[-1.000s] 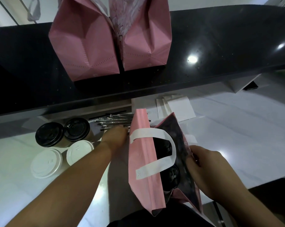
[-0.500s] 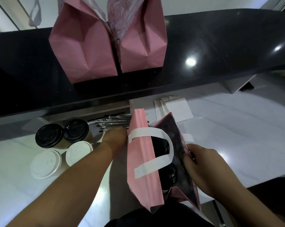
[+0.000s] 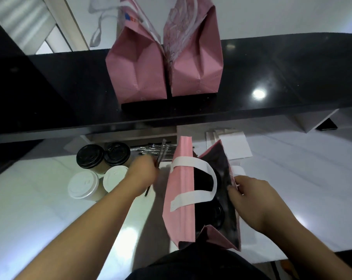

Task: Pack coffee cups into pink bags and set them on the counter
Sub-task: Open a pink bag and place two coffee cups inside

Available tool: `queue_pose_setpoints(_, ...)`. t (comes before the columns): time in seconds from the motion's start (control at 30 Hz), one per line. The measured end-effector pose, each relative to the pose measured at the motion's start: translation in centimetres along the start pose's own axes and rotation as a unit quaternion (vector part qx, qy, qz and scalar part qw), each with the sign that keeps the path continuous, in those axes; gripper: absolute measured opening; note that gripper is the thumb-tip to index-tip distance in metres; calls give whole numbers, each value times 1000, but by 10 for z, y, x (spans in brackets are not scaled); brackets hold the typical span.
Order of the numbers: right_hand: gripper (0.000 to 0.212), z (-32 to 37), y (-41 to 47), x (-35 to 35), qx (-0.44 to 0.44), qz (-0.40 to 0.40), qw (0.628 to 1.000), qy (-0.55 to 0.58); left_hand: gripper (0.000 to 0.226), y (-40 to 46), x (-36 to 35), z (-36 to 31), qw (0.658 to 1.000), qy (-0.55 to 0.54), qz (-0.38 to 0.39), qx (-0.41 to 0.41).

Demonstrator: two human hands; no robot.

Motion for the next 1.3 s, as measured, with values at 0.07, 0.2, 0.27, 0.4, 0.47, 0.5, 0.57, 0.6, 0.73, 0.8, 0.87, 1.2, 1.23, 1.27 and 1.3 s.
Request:
queue_pose_setpoints(0.07,37,0,2,2,4,-2,1000,3,18,-14,32,-4,998,-44,-43,-1)
queue_pose_setpoints(0.2,37,-4,3,8,4,-10,1000,26,18,-55,100,-27,987,-139,-86,-10)
queue_pose_setpoints(0.27,32,-4,4,10,5,-3,999,31,12,-81,126,-56,973,-218,-66,-35)
queue_pose_setpoints(0.4,28,-4,4,12,7,18,998,54,9,-121,128,-121,958,-277,47,-58)
queue_pose_setpoints(0.47,27,-5,2,14,6,26,997,68,15,-128,113,-146,976,-197,58,-78)
queue_pose_setpoints(0.5,26,-6,2,15,7,26,997,69,16,-129,105,-157,983,-150,62,-87)
queue_pose_setpoints(0.57,26,-8,2,19,10,22,997,67,16,-128,88,-171,990,-82,76,-90)
queue_pose_setpoints(0.6,27,-9,2,19,12,22,997,67,16,-125,80,-175,991,-57,83,-87)
queue_pose_setpoints(0.73,29,-12,2,20,15,28,998,59,15,-115,50,-191,989,31,113,-94)
queue_pose_setpoints(0.8,29,-13,3,19,16,29,998,58,12,-111,42,-199,987,65,111,-95)
queue_pose_setpoints(0.87,27,-14,5,19,17,30,998,53,12,-109,36,-203,985,81,114,-99)
queue_pose_setpoints(1.2,19,-20,8,21,41,-7,996,73,15,-126,101,-131,983,-120,-123,-70)
queue_pose_setpoints(1.23,23,-17,9,21,54,-22,996,66,22,-131,103,-117,984,-93,-133,-72)
queue_pose_setpoints(1.27,28,-13,10,22,69,-38,995,58,29,-136,101,-103,988,-78,-115,-62)
queue_pose_setpoints(1.3,32,-8,11,23,83,-54,994,50,39,-142,96,-91,992,-81,-84,-43)
Point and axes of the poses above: each hand's wrist, its own y-axis towards the middle knuckle, its own x-axis out of the back of the hand, z = x × y, the point moved 7 cm from there along y, towards the middle knuckle, and after that the axes turned 14 degrees about -z, right-handed, at the moved point
